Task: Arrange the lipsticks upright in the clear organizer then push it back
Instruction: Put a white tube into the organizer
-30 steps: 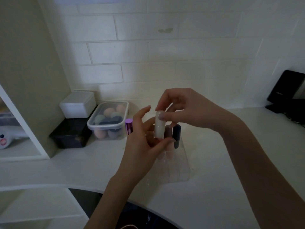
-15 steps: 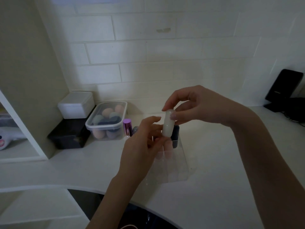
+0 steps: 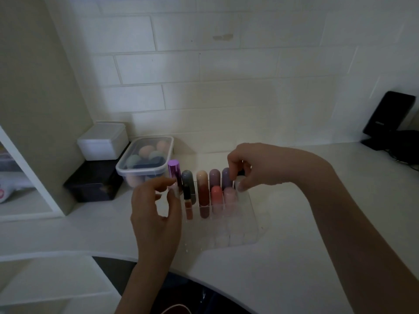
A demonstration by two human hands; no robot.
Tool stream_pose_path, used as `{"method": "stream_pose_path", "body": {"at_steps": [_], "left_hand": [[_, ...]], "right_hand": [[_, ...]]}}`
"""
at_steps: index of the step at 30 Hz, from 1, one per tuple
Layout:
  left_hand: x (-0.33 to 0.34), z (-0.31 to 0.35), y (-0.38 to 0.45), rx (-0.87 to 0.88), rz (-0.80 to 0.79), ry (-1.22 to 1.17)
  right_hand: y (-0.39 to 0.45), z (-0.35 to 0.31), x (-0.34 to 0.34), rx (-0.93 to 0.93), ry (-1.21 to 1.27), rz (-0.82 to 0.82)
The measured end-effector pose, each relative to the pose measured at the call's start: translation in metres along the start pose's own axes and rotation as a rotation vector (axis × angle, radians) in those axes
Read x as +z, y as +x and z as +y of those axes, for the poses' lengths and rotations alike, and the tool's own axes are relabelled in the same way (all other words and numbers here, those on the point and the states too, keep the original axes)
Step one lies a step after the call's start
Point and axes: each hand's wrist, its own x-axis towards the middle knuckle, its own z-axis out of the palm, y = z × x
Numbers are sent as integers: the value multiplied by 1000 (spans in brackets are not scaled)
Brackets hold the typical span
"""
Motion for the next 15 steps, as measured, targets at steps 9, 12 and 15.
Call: {"method": "stream_pose_path", "body": {"at_steps": [9,12,15], "left_hand": [[-4,-11,-6,-177,-117,13],[-7,-21,-7,-218,-243,107],[-10,-25,-9,-235,-418,143]], "right_hand": [[0,7,-9,-69,-30,92],[-8,20,-19,68,-41,27],[-7,30,-9,300,-83,-284]]}}
